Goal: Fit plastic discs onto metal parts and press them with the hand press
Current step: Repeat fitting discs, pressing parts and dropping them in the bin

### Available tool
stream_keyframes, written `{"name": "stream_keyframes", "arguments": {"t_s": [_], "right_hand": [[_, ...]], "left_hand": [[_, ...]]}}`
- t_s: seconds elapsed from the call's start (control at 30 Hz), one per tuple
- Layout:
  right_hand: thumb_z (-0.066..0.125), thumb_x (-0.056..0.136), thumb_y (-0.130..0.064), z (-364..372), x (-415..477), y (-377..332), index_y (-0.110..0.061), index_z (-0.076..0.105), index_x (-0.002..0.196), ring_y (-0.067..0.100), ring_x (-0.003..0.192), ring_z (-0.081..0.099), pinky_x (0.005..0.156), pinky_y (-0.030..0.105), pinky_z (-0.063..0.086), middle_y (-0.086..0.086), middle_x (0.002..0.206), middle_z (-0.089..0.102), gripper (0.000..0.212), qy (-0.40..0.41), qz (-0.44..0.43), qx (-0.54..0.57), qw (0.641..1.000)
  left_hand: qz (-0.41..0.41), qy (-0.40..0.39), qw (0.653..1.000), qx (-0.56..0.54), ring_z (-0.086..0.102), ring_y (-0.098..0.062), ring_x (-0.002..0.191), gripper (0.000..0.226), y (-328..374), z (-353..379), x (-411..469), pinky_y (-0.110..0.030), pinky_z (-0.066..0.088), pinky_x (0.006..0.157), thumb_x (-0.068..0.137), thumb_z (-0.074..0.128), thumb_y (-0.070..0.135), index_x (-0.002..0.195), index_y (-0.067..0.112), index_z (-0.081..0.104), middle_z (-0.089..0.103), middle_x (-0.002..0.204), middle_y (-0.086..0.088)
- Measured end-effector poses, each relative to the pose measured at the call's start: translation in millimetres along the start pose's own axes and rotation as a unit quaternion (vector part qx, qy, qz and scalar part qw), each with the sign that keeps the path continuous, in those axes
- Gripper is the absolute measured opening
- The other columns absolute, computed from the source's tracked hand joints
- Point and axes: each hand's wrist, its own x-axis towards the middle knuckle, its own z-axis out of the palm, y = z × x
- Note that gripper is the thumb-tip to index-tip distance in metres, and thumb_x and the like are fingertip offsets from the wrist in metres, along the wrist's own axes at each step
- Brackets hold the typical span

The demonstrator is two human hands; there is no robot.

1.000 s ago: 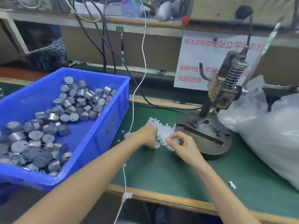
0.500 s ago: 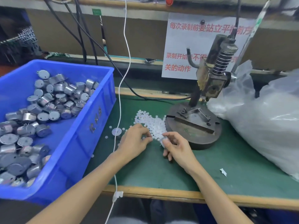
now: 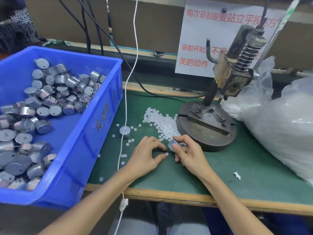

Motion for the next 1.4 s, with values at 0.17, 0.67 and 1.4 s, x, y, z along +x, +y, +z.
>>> {"name": "stream_keyframes", "arguments": {"t_s": [0.17,0.67,1.4], "right_hand": [[0.059,0.092,-0.011,3.3,-3.3,-5.7,-0.025,0.054,0.095,0.005,0.044,0.049,0.051,0.013,0.037,-0.008,0.045,0.055,0.015,-0.010,-0.025,-0.016,1.000],[0.061,0.089,-0.002,13.1,-5.0,-8.4,0.000,0.061,0.100,-0.001,0.075,0.057,0.068,0.006,0.042,0.004,0.092,0.066,0.012,0.016,-0.142,-0.141,0.980],[0.052,0.092,-0.038,2.4,-4.6,-20.6,-0.010,0.057,0.079,0.010,0.037,0.040,0.038,0.018,0.030,0.011,0.062,0.057,0.031,0.056,0.103,0.229,0.966]], "left_hand": [[-0.013,-0.002,1.000,-0.025,0.039,0.012,0.088,0.032,-1.2,-2.4,-1.9,-0.013,0.033,0.079,0.076,0.066,0.011,0.105,0.019,0.056,0.054,0.099,0.015],[-0.004,0.005,1.000,-0.026,0.036,0.005,0.084,0.035,-1.6,-1.4,-3.4,-0.017,0.036,0.081,0.077,0.063,0.010,0.111,0.019,0.058,0.057,0.102,0.011],[0.057,0.031,0.996,-0.068,0.047,0.004,0.085,0.034,28.8,5.0,10.8,-0.008,0.034,0.078,0.074,0.074,0.018,0.106,0.018,0.061,0.058,0.101,0.013]]}}
